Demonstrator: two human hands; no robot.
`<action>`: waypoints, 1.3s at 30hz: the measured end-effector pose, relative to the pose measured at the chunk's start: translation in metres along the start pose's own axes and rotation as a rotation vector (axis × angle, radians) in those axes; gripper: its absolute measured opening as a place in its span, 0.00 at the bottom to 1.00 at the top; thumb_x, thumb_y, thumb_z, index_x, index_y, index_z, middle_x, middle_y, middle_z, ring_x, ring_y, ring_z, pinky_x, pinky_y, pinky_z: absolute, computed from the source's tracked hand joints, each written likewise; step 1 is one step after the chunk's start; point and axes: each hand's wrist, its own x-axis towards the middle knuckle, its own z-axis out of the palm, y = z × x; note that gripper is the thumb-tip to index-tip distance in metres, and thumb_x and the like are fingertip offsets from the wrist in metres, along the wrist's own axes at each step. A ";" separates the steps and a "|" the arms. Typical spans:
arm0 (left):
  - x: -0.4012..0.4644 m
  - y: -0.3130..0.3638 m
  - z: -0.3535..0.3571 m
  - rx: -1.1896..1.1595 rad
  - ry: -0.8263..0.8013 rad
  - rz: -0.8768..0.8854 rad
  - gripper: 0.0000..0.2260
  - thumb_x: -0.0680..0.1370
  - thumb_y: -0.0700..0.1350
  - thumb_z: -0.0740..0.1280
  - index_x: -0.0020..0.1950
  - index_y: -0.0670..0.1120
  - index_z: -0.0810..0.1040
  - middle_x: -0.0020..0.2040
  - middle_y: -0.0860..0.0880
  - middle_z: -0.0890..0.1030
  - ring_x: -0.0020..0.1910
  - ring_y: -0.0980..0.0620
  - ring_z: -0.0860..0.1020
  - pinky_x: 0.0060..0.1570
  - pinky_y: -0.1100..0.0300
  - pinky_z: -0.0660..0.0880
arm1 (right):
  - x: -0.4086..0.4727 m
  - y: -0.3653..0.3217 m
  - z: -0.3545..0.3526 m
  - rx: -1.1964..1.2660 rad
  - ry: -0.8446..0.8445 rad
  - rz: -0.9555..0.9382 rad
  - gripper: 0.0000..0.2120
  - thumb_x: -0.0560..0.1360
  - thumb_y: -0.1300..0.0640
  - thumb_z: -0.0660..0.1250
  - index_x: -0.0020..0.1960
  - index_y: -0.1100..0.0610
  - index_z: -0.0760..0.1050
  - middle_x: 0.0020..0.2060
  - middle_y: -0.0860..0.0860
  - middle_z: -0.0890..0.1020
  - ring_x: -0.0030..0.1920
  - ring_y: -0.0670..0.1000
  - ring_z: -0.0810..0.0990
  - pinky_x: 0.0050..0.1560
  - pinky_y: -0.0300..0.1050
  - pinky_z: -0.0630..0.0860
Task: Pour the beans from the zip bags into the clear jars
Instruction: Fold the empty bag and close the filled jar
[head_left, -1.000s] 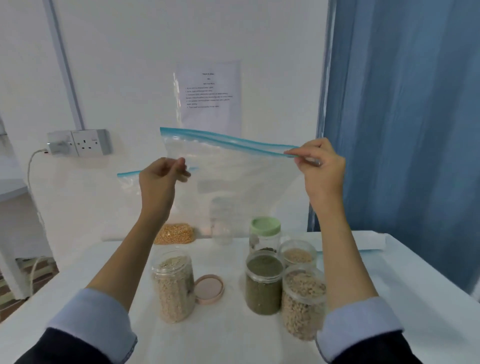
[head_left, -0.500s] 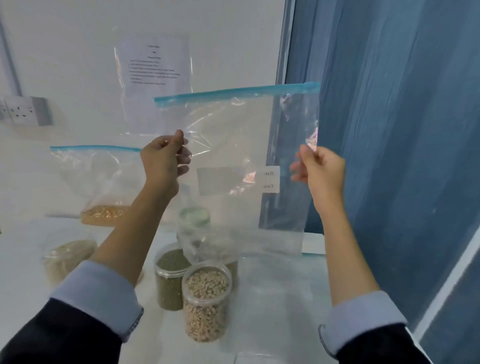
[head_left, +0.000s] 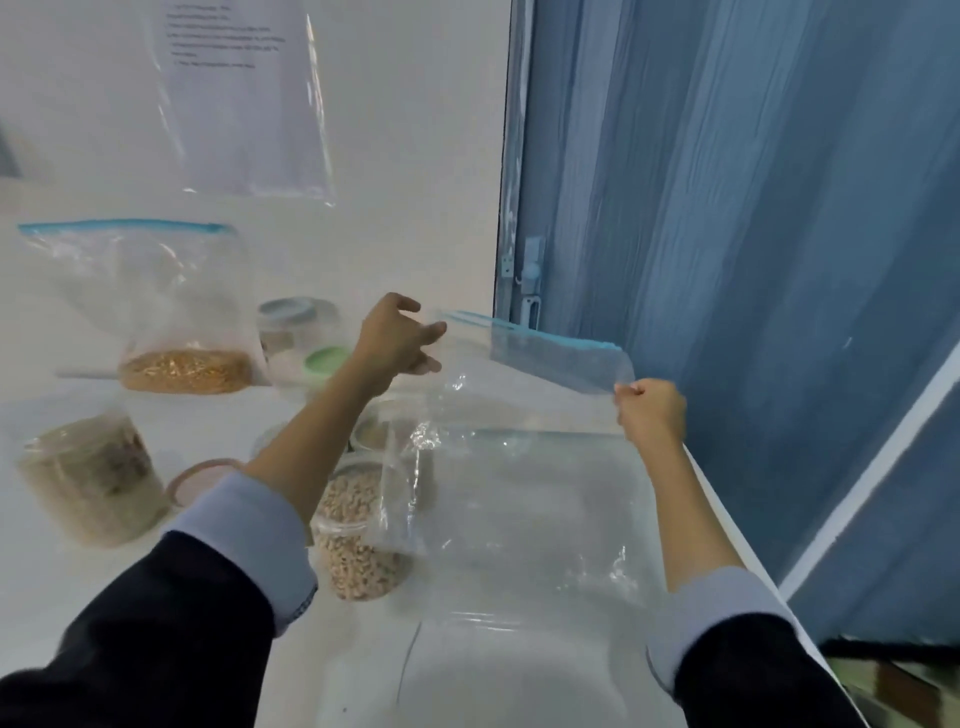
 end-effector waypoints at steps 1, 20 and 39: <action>0.000 -0.006 0.007 0.048 -0.001 0.011 0.17 0.75 0.35 0.68 0.61 0.39 0.66 0.39 0.44 0.77 0.20 0.54 0.77 0.21 0.65 0.73 | 0.002 0.008 0.001 -0.022 -0.004 0.003 0.12 0.76 0.58 0.62 0.36 0.61 0.74 0.38 0.63 0.81 0.34 0.56 0.75 0.39 0.47 0.74; -0.054 -0.156 0.112 1.102 -0.354 0.159 0.26 0.81 0.57 0.55 0.75 0.45 0.57 0.78 0.46 0.52 0.75 0.44 0.55 0.68 0.48 0.60 | -0.005 0.079 0.049 -0.452 -0.095 0.053 0.12 0.81 0.54 0.59 0.56 0.62 0.74 0.53 0.60 0.80 0.53 0.61 0.79 0.46 0.48 0.72; 0.008 -0.154 0.131 1.311 -0.669 0.101 0.46 0.64 0.64 0.74 0.74 0.47 0.58 0.76 0.47 0.54 0.72 0.42 0.56 0.66 0.43 0.63 | 0.037 0.016 0.115 -0.726 -0.297 -0.474 0.23 0.76 0.69 0.61 0.69 0.57 0.67 0.67 0.54 0.71 0.68 0.55 0.65 0.69 0.52 0.59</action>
